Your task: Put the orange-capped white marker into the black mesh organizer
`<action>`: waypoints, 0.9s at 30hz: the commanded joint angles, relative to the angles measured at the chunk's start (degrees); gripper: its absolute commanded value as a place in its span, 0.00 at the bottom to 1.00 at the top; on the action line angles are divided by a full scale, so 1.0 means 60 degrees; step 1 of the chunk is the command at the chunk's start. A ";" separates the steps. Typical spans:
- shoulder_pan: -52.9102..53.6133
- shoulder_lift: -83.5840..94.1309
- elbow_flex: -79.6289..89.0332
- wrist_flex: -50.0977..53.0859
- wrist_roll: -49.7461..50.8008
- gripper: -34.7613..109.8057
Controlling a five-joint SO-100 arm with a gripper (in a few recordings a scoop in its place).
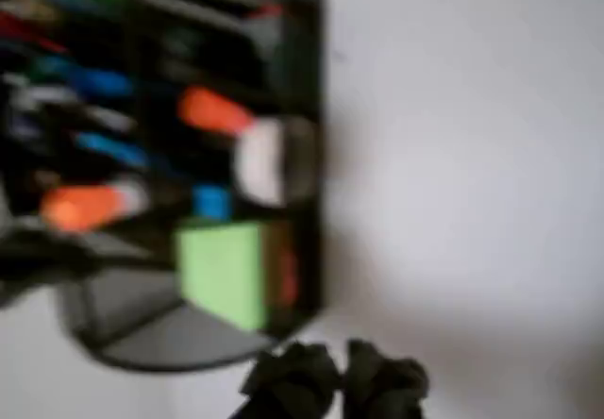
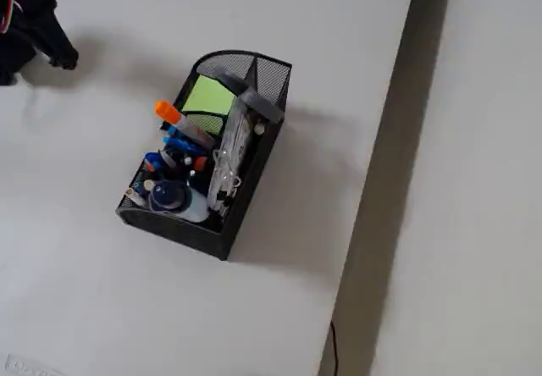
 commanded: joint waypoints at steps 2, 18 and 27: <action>-0.0557 0.1494 0.2651 -0.0557 0.0190 0.24; -0.0176 0.7778 0.8408 -0.0264 0.0278 0.24; -0.0410 0.7764 0.8408 -0.0220 -0.0015 0.24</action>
